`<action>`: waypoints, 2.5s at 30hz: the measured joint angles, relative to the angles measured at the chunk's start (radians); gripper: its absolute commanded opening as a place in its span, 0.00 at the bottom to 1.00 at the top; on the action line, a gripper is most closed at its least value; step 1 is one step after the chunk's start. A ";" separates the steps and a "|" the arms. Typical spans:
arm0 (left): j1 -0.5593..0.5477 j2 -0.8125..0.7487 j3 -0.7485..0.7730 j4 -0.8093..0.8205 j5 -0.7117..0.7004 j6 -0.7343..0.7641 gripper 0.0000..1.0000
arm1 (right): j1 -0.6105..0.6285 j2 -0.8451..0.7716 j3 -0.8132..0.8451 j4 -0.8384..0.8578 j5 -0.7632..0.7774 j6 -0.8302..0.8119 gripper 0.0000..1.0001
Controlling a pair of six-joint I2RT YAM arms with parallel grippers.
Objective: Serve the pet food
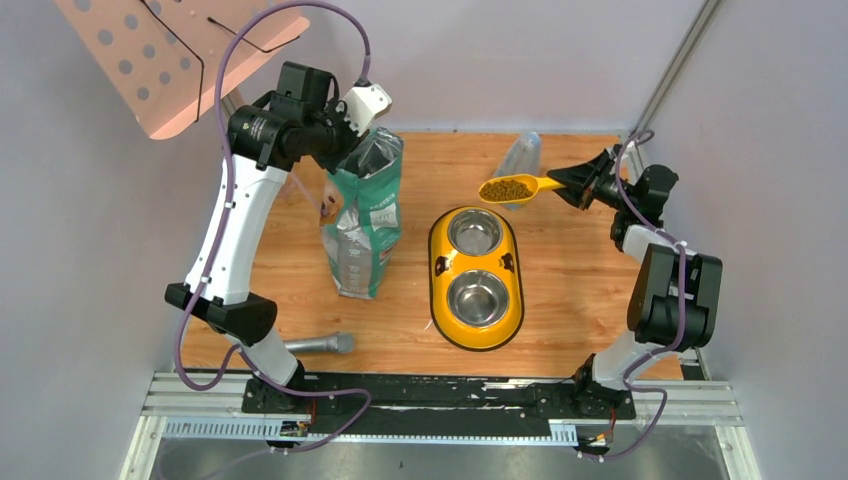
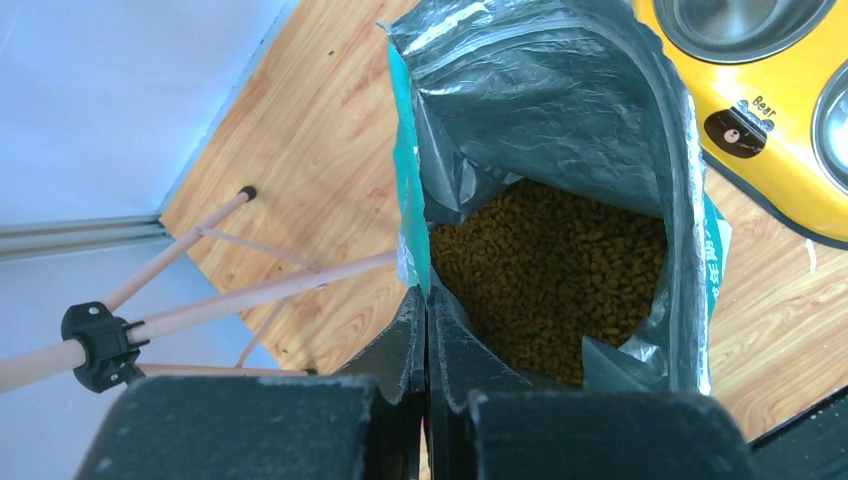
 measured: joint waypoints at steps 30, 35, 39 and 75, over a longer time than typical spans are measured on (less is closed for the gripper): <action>0.000 -0.073 -0.094 0.042 0.009 0.016 0.00 | -0.021 0.009 -0.051 -0.435 0.121 -0.600 0.00; 0.000 -0.090 -0.120 0.062 0.012 0.022 0.00 | -0.021 0.010 -0.008 -0.554 0.170 -0.749 0.00; 0.000 -0.109 -0.154 0.088 0.013 0.027 0.00 | -0.014 0.010 0.014 -0.632 0.228 -0.822 0.00; 0.000 -0.203 -0.272 0.146 0.043 0.040 0.00 | 0.173 -0.056 0.166 -0.987 0.475 -1.171 0.00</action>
